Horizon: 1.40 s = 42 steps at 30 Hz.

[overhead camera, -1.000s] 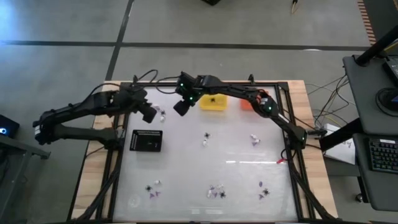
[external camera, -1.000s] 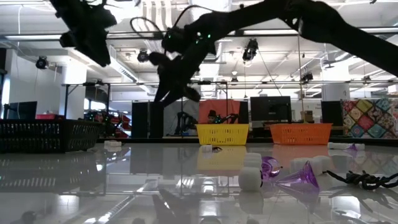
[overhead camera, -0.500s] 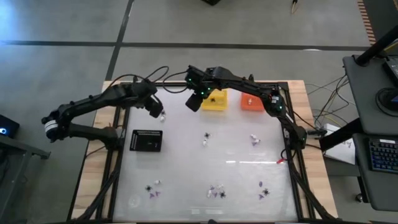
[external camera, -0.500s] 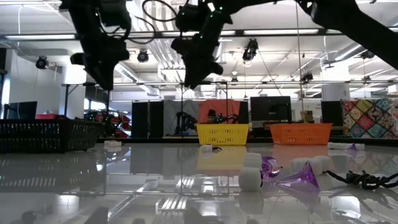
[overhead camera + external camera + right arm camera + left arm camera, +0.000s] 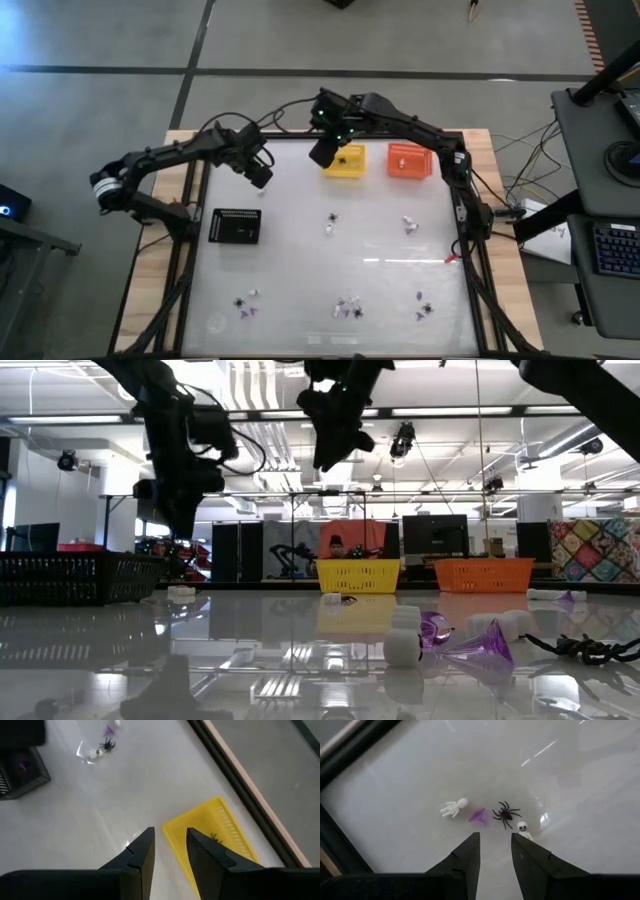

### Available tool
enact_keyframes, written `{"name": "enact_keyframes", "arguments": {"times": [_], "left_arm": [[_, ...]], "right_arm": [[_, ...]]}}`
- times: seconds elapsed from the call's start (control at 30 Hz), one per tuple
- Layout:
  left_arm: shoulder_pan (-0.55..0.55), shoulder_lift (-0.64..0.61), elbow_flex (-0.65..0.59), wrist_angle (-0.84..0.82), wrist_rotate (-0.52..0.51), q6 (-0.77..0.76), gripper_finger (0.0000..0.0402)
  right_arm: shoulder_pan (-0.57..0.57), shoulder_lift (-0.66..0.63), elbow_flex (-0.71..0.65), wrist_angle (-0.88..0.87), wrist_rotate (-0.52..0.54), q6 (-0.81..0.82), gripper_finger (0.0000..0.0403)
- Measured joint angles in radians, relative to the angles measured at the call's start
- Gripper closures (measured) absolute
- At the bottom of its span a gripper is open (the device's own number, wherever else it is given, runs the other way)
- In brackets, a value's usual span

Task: Sort Halloween decoration
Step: Put the black spider toy into the yellow bin

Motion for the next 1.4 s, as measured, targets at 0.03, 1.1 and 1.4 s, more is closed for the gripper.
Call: {"name": "enact_keyframes", "arguments": {"times": [0.03,1.1,1.4], "left_arm": [[0.006,0.013,0.000,0.001,0.016,-0.018,0.0309],[0.081,0.302,0.074,0.075,0.203,-0.299,0.0309],[0.081,0.360,0.082,0.038,0.198,-0.302,0.0309]], "right_arm": [[0.000,-0.007,0.000,0.000,0.000,0.000,0.0298],[0.002,-0.020,0.000,-0.063,-0.003,-0.135,0.0298],[0.002,-0.020,0.000,-0.108,-0.003,-0.144,0.0298]]}}
